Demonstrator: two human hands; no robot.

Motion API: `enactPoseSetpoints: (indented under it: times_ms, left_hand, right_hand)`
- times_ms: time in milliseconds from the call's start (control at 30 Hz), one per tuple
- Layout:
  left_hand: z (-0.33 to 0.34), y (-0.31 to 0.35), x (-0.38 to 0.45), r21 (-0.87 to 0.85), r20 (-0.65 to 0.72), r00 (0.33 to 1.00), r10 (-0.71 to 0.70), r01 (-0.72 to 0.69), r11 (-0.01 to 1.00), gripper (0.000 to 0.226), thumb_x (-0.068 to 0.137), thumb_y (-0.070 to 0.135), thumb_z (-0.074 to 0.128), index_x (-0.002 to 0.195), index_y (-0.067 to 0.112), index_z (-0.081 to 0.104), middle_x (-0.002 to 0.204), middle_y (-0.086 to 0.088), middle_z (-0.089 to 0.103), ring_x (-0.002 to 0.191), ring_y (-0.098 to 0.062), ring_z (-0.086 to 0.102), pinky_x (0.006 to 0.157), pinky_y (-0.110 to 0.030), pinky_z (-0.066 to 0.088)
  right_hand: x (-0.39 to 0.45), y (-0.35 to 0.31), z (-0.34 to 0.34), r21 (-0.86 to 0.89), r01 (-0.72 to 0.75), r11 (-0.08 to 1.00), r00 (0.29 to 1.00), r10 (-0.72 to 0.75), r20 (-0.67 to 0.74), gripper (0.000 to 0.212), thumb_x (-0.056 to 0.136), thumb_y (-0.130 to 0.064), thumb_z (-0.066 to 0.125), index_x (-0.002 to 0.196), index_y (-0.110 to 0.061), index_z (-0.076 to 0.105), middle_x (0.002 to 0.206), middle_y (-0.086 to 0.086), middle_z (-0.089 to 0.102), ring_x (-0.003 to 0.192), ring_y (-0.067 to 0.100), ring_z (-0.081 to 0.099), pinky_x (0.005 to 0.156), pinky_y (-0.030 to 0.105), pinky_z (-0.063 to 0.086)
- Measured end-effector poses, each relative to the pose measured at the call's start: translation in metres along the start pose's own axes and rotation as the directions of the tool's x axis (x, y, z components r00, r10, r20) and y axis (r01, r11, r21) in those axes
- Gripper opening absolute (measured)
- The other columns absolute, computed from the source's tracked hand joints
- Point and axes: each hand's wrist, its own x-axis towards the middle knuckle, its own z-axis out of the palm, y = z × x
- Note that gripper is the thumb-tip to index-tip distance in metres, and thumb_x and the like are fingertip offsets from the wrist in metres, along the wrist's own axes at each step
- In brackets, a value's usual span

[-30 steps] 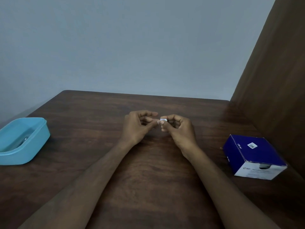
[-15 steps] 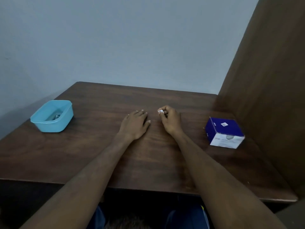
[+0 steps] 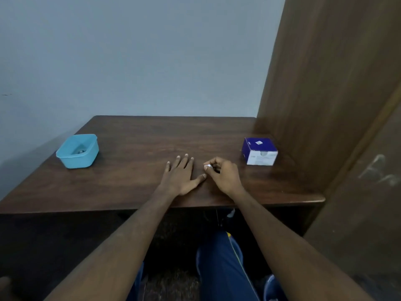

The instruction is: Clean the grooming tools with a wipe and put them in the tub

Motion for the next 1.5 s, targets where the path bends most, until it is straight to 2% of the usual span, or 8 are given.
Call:
enactPoseSetpoints:
  times_ms: [433, 667, 800, 900, 1033, 1233, 1333, 1500]
  left_hand:
    - [0.027, 0.108, -0.044, -0.034, 0.018, 0.981, 0.191, -0.190, 0.981, 0.081, 0.106, 0.059, 0.036, 0.171, 0.018, 0.012, 0.180, 0.001, 0.002, 0.166, -0.021, 0.000, 0.133, -0.051, 0.002]
    - [0.073, 0.188, -0.089, 0.178, -0.150, 0.837, 0.526, -0.500, 0.847, 0.093, 0.101, 0.062, 0.048, 0.168, 0.006, 0.019, 0.177, -0.010, 0.016, 0.164, -0.022, 0.014, 0.134, -0.047, 0.008]
    - [0.119, 0.213, -0.110, 0.210, -0.242, 0.766, 0.596, -0.558, 0.803, 0.084, 0.103, 0.039, 0.053, 0.168, 0.003, 0.014, 0.178, -0.014, 0.002, 0.166, -0.027, 0.002, 0.134, -0.049, 0.010]
    - [0.157, 0.231, -0.123, 0.152, -0.160, 0.677, 0.718, -0.702, 0.696, 0.078, 0.102, 0.026, 0.057, 0.168, 0.008, 0.020, 0.179, -0.009, 0.008, 0.166, -0.024, 0.005, 0.134, -0.046, 0.011]
    - [0.204, 0.241, -0.132, 0.061, 0.060, 0.758, 0.650, -0.653, 0.755, 0.081, 0.105, 0.030, 0.055, 0.170, 0.011, 0.012, 0.179, -0.005, -0.001, 0.165, -0.021, -0.004, 0.135, -0.042, 0.004]
    - [0.241, 0.255, -0.122, 0.007, 0.218, 0.756, 0.617, -0.633, 0.774, 0.081, 0.106, 0.032, 0.054, 0.170, 0.012, 0.009, 0.179, -0.003, 0.002, 0.165, -0.020, 0.000, 0.135, -0.043, 0.007]
    - [0.253, 0.261, -0.120, 0.010, 0.231, 0.760, 0.608, -0.626, 0.779, 0.081, 0.107, 0.033, 0.054, 0.170, 0.012, 0.009, 0.179, -0.003, 0.002, 0.165, -0.021, 0.001, 0.135, -0.043, 0.007]
    - [0.266, 0.261, -0.123, 0.017, 0.288, 0.748, 0.598, -0.628, 0.778, 0.086, 0.106, 0.034, 0.056, 0.170, 0.012, 0.002, 0.179, -0.004, -0.003, 0.165, -0.022, -0.003, 0.135, -0.044, 0.005]
  right_hand:
    - [-0.091, 0.020, -0.068, -0.086, 0.035, 0.996, 0.980, -0.051, -0.194, 0.004, 0.096, -0.015, 0.076, 0.100, -0.018, 0.076, 0.093, -0.011, 0.078, 0.090, 0.003, 0.072, 0.087, 0.028, 0.058]
    - [-0.185, 0.074, -0.120, -0.287, -0.072, 0.955, 0.781, -0.125, -0.612, 0.010, 0.099, -0.014, 0.075, 0.108, -0.014, 0.078, 0.098, 0.003, 0.078, 0.089, 0.017, 0.068, 0.082, 0.026, 0.049]
    - [-0.248, 0.137, -0.140, -0.285, -0.283, 0.916, 0.835, 0.089, -0.543, 0.010, 0.102, -0.015, 0.071, 0.107, -0.011, 0.079, 0.096, 0.003, 0.080, 0.081, 0.017, 0.072, 0.074, 0.022, 0.045]
    - [-0.291, 0.183, -0.144, -0.238, -0.481, 0.844, 0.817, 0.334, -0.469, 0.015, 0.101, -0.013, 0.071, 0.090, -0.005, 0.076, 0.083, 0.010, 0.077, 0.070, 0.019, 0.065, 0.068, 0.029, 0.041]
    - [-0.327, 0.217, -0.144, -0.235, -0.614, 0.754, 0.763, 0.491, -0.421, 0.015, 0.101, -0.007, 0.066, 0.104, -0.002, 0.080, 0.097, 0.014, 0.080, 0.088, 0.032, 0.073, 0.082, 0.037, 0.053]
    - [-0.345, 0.244, -0.147, -0.169, -0.692, 0.702, 0.695, 0.585, -0.418, 0.014, 0.102, -0.009, 0.066, 0.100, -0.003, 0.078, 0.088, 0.014, 0.074, 0.075, 0.022, 0.063, 0.070, 0.032, 0.046]
    - [-0.347, 0.261, -0.146, -0.207, -0.716, 0.667, 0.684, 0.610, -0.400, 0.018, 0.104, -0.017, 0.065, 0.112, -0.009, 0.079, 0.091, 0.016, 0.077, 0.076, 0.028, 0.069, 0.067, 0.027, 0.039]
    - [-0.352, 0.265, -0.141, -0.374, -0.676, 0.635, 0.735, 0.548, -0.400, 0.032, 0.108, -0.022, 0.057, 0.134, -0.013, 0.071, 0.113, 0.015, 0.077, 0.099, 0.037, 0.072, 0.078, 0.043, 0.057]
